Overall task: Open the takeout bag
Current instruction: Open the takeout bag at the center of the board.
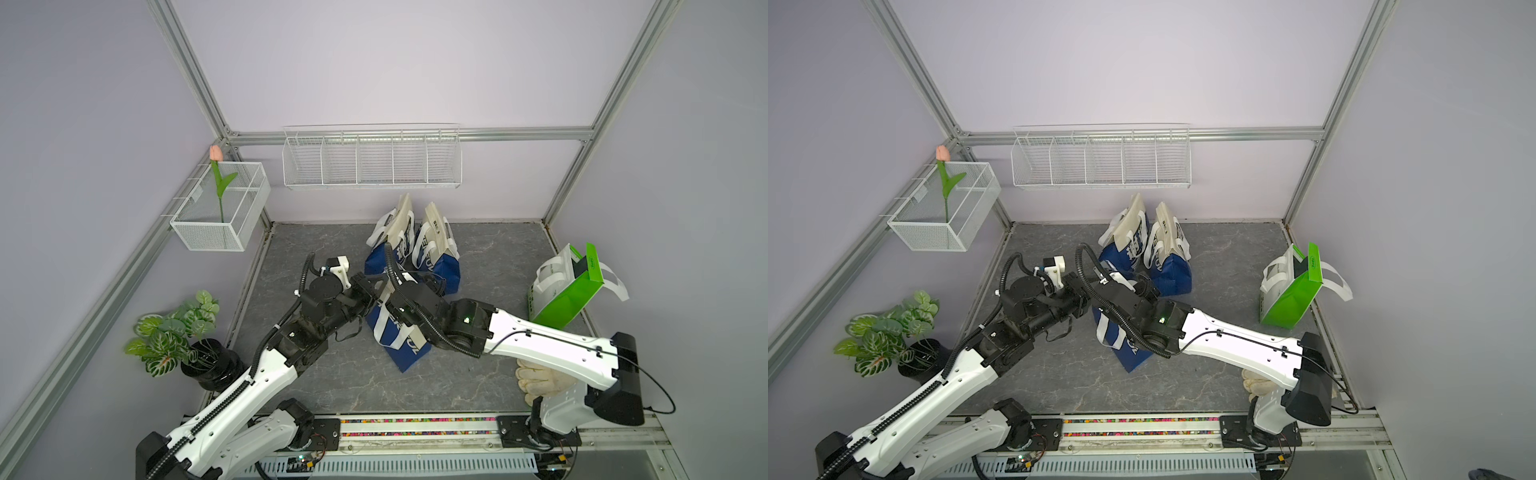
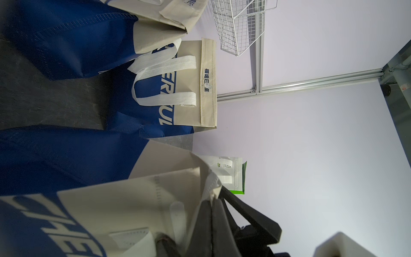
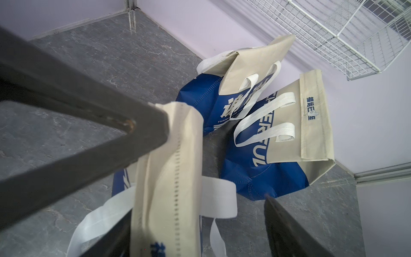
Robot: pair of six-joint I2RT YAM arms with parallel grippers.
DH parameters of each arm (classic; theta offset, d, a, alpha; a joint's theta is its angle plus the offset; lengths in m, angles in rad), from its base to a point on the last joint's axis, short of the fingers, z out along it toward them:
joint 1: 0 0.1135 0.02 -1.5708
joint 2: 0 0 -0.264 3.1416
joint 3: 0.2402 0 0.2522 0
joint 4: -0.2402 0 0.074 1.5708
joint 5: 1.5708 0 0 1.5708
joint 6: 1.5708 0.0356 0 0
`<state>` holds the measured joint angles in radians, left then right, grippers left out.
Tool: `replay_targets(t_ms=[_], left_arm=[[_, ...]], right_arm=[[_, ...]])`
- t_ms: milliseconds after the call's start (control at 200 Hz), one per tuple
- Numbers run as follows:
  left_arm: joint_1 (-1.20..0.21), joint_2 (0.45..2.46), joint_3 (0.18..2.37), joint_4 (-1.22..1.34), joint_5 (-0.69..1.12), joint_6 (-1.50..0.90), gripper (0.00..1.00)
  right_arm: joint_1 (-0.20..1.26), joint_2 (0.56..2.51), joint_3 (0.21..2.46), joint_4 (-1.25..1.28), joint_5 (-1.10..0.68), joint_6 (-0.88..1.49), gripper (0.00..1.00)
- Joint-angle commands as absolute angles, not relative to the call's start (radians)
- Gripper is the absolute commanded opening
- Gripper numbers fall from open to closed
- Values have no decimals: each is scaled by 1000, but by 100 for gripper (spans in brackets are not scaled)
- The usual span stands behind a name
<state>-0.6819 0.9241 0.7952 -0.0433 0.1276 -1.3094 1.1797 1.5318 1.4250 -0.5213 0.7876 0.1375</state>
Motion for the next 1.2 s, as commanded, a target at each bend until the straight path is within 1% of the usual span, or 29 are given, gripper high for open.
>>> replay_targets(t_ms=[0, 45, 185, 265, 345, 415, 465, 520, 565, 595, 650, 715, 745, 835, 855, 990, 1080, 1195], left_arm=[[-688, 871, 796, 31, 127, -1344, 0], [-687, 861, 793, 33, 125, -1353, 0], [-687, 818, 810, -18, 91, -1371, 0], [-688, 799, 809, -21, 66, -1382, 0], [-688, 801, 820, -50, 57, -1364, 0], [-687, 819, 802, -29, 62, -1366, 0], [-687, 839, 794, -16, 78, -1370, 0], [-687, 869, 795, 0, 109, -1352, 0], [-687, 896, 810, -13, 138, -1317, 0], [-687, 910, 822, -34, 149, -1294, 0], [-688, 924, 815, -22, 162, -1271, 15], [-687, 920, 774, 27, 157, -1271, 32], [-687, 917, 758, 47, 146, -1264, 37], [-684, 920, 720, 84, 116, -1246, 46], [-680, 924, 714, 104, 123, -1241, 47], [-677, 1007, 709, 262, 212, -1252, 50], [-676, 1058, 737, 277, 246, -1232, 49], [-677, 1086, 759, 260, 233, -1193, 47]], right_arm=[[1123, 1516, 1403, -556, 823, 173, 66], [1100, 1510, 1376, -544, 788, 176, 64], [1050, 1504, 1302, -497, 704, 144, 64], [1036, 1495, 1290, -494, 676, 143, 61], [1037, 1470, 1279, -477, 625, 135, 52], [1040, 1446, 1270, -460, 566, 129, 38], [1038, 1434, 1267, -457, 519, 130, 34], [1038, 1427, 1271, -467, 488, 140, 26], [1037, 1424, 1275, -474, 474, 148, 23], [1037, 1422, 1278, -479, 469, 154, 18], [1033, 1415, 1282, -483, 448, 167, 13], [1020, 1404, 1287, -483, 393, 187, 12], [1012, 1401, 1290, -486, 363, 196, 12], [986, 1390, 1297, -488, 292, 225, 9], [978, 1388, 1298, -488, 274, 232, 7], [926, 1370, 1292, -481, 145, 277, 7], [895, 1355, 1286, -471, 62, 301, 7], [868, 1339, 1277, -461, -4, 319, 7]])
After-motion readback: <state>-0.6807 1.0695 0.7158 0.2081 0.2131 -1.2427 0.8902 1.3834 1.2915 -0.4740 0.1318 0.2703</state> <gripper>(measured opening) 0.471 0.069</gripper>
